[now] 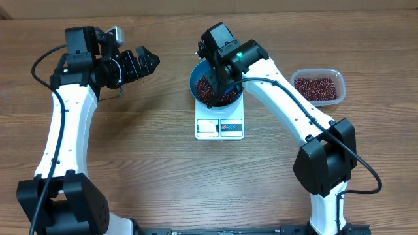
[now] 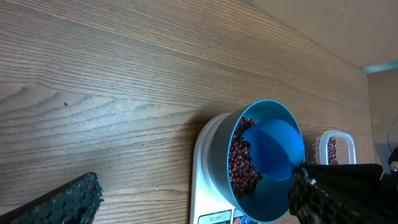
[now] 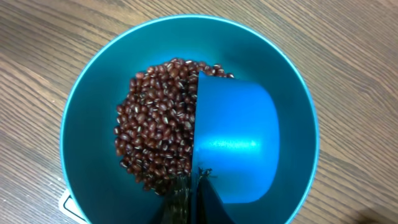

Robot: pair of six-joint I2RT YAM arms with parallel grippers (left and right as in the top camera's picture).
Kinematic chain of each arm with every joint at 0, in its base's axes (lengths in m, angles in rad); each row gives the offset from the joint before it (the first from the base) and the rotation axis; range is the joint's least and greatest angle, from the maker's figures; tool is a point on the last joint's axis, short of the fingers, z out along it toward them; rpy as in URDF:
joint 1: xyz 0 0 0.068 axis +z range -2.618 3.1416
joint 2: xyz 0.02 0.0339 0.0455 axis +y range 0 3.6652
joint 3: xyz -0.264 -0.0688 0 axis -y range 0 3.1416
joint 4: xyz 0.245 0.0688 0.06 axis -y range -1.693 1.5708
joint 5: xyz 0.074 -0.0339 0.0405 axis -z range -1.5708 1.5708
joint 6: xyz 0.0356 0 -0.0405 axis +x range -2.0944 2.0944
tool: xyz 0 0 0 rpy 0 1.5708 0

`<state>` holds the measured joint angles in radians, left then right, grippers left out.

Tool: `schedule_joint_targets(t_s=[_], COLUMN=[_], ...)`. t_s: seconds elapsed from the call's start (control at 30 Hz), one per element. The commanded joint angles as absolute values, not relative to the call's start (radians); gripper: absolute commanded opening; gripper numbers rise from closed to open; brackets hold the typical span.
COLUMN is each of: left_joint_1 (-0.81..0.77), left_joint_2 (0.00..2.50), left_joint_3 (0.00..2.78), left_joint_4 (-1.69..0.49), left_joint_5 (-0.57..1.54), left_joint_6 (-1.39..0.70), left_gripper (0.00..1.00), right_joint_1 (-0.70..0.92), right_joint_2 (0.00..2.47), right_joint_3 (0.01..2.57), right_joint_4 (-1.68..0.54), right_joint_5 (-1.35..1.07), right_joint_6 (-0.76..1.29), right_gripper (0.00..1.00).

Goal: Scoop item into bowl and weigh 150g on scale
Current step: 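Tilt the scoop to pour beans into the teal bowl, right gripper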

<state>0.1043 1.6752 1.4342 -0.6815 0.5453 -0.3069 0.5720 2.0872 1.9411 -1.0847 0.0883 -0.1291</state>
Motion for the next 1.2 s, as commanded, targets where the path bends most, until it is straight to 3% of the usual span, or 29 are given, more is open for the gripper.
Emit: schedule_joint_targets(t_s=[0.0, 0.7, 1.17], left_joint_1=[0.091, 0.091, 0.091], left_joint_2=[1.655, 1.655, 1.655], left_joint_3=[1.456, 1.456, 1.456], left_joint_4=[-0.68, -0.68, -0.68], left_joint_5=[0.539, 0.539, 0.539], left_joint_6=[-0.295, -0.295, -0.295], left_gripper=[1.0, 1.0, 1.0], right_joint_1=[0.576, 0.449, 0.388], right_joint_2=[2.09, 2.089, 2.042], right_joint_3=[1.937, 1.938, 1.995], right_joint_4=[-1.073, -1.091, -1.086], right_joint_5=[0.061, -0.29, -0.385], right_joint_6=[-0.069, 0.015, 0.015], right_gripper=[0.04, 0.04, 0.04])
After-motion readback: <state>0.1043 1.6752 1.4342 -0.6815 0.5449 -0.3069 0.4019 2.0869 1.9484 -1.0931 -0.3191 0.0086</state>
